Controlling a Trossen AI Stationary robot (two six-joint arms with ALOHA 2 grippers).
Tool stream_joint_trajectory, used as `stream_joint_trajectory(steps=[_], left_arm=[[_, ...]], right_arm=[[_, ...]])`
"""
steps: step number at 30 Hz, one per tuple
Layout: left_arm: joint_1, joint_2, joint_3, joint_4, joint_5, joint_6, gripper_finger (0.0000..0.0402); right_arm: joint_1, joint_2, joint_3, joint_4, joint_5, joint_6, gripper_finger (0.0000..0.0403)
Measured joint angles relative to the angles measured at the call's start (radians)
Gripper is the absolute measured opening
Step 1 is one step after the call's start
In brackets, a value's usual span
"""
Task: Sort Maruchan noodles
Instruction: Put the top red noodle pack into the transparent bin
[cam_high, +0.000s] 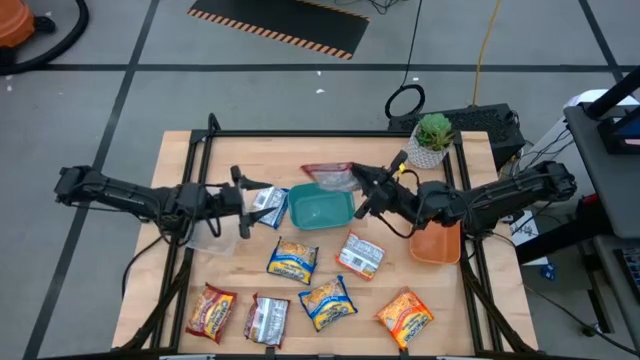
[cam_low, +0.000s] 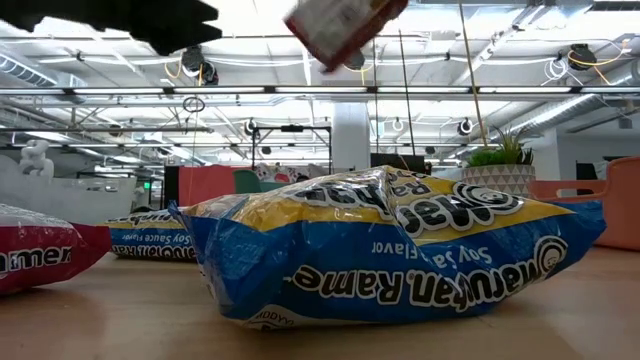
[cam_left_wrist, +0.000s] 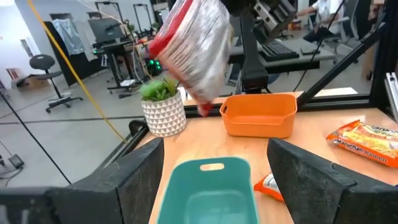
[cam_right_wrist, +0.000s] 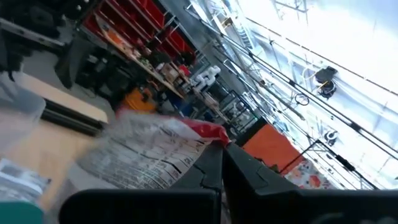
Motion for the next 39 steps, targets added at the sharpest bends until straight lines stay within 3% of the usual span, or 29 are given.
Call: stream_joint_trajectory(steps=[9, 22, 28, 39], left_arm=[[0.002, 0.083, 0.082, -0.004, 0.113, -0.038, 0.0292], [0.019, 0.127, 0.155, 0.011, 0.113, 0.006, 0.0292], [0.032, 0.226, 0.191, 0.030, 0.191, 0.005, 0.0292], [0.042, 0.422, 0.256, 0.127, 0.178, 0.004, 0.0292]], right_arm=[[0.052, 0.045, 0.000, 0.009, 0.001, 0.017, 0.0000], [0.084, 0.124, 0.000, 0.056, -0.046, 0.053, 0.0000], [0.083, 0.138, 0.000, 0.068, -0.075, 0.086, 0.0000], [0.074, 0.138, 0.000, 0.067, -0.077, 0.090, 0.0000]])
